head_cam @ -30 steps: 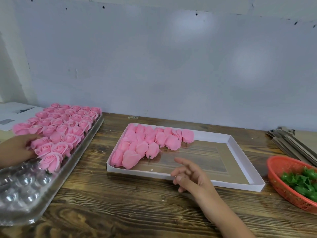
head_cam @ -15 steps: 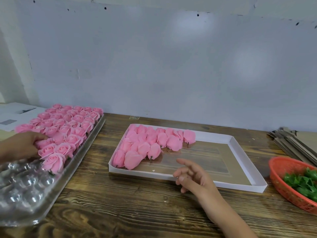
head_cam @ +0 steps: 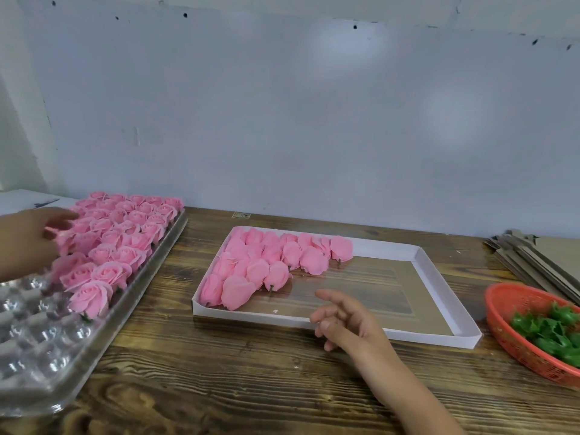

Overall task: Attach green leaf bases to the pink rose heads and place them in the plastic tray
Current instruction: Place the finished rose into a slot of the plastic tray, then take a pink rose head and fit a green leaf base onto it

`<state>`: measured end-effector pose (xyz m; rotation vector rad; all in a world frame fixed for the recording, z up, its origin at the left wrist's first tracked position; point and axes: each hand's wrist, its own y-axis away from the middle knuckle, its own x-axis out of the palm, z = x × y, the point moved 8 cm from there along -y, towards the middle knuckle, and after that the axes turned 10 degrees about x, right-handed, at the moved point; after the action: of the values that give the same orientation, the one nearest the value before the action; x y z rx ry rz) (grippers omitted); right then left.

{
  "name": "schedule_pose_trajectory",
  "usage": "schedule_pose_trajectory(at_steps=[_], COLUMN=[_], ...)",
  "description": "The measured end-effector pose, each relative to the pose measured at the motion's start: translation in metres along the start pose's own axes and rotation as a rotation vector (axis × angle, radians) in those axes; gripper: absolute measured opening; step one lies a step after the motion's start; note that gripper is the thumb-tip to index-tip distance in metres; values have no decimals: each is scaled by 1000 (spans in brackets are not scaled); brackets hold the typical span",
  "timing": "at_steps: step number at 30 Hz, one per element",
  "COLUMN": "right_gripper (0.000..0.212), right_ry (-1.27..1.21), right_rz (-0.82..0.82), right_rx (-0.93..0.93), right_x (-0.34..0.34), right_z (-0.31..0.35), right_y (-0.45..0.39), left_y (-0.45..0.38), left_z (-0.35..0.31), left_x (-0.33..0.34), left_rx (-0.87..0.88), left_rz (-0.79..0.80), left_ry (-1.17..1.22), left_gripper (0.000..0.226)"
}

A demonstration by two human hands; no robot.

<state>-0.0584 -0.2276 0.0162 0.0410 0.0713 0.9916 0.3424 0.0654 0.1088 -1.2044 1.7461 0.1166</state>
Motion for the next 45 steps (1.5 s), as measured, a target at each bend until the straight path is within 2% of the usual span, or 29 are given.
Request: schedule_pose_trajectory(at_steps=[2,4,8,10,12,16,20,23,28,32,38,41,45], right_gripper=[46,38,30,27,26,23,13,15,18,24,38,28,18], right_ry=[0,8,5,5,13,64,338,447,577,699,546,508,488], right_rz=[-6,-9,-31,-44,-56,-102,-208,-282,-471,-510,-353,-344,-421], right_rx=[-4,-6,-4,-15,-28,-52,-149,-187,-128,-60,191,250,251], right_x=[-1,-2,-4,-5,-6,-8,-6,-7,-16,-6,26,42,49], right_z=[1,2,3,5,5,6,11,10,12,21,12,4,0], right_y=[1,1,3,3,2,2,6,7,-3,-27,-89,-108,-116], left_y=[11,33,93,117,132,132,137,139,138,138,139,139,140], left_z=[-46,-115,-193,-214,-224,-226,-225,-223,-224,-224,-225,-225,-226], left_x=[5,28,126,165,193,208,208,207,205,205,202,200,200], left_rx=[79,241,437,537,625,665,718,702,676,660,676,690,708], left_rz=[-9,22,367,491,547,459,333,297,284,282,268,250,248], left_ry=[-56,-53,41,-7,-15,-21,-78,-90,-67,-36,-9,12,21], left_gripper=[48,37,20,23,24,17,14,12,16,15,11,11,19])
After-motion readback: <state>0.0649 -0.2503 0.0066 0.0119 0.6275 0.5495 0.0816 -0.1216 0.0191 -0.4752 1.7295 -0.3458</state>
